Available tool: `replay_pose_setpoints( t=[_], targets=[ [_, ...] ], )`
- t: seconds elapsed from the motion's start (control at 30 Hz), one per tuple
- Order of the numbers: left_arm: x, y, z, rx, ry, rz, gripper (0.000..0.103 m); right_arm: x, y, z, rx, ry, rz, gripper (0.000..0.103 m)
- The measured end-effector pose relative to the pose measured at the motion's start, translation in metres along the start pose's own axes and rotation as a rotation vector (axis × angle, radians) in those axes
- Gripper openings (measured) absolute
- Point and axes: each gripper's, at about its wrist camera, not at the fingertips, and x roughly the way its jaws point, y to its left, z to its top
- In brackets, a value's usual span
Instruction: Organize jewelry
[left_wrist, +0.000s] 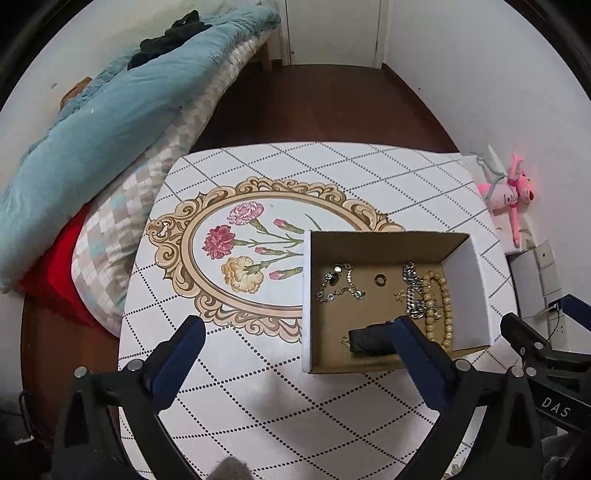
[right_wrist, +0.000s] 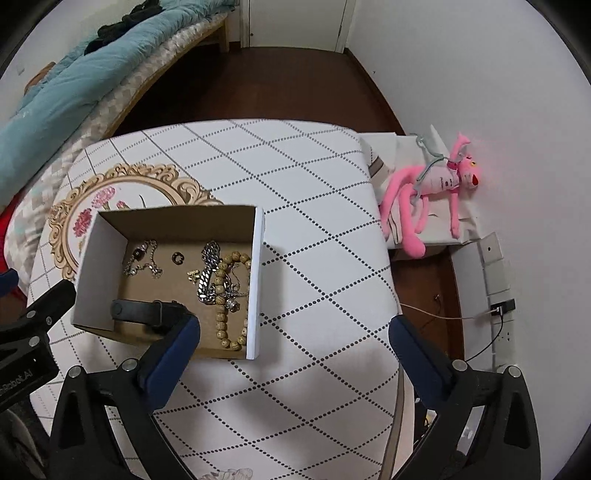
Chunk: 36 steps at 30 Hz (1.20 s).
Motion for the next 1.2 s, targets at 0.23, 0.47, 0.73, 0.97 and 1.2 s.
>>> replay_pose_setpoints(
  t=[0.23, 0.47, 0.73, 0.97, 1.2],
  targets=[
    [-0.049, -0.001, -0.003, 0.002, -0.07, -0.014, 0.103, -0.052, -0.005, -0.004, 0.012, -0.088, -0.002, 0.103],
    [-0.111, 0.007, -0.012, -0.007, -0.169, -0.028, 0.103, -0.12, -0.008, -0.021, 0.02, -0.196, -0.004, 0.103],
    [-0.166, 0.015, -0.032, -0.019, -0.24, -0.014, 0.103, -0.185, -0.012, -0.046, 0.03, -0.29, -0.002, 0.103],
    [-0.192, 0.018, -0.05, -0.03, -0.263, -0.015, 0.103, -0.22, -0.01, -0.067, 0.032, -0.337, 0.009, 0.103],
    [-0.206, 0.017, -0.058, -0.022, -0.264, -0.027, 0.103, -0.246, -0.011, -0.083, 0.032, -0.37, 0.025, 0.103]
  ],
)
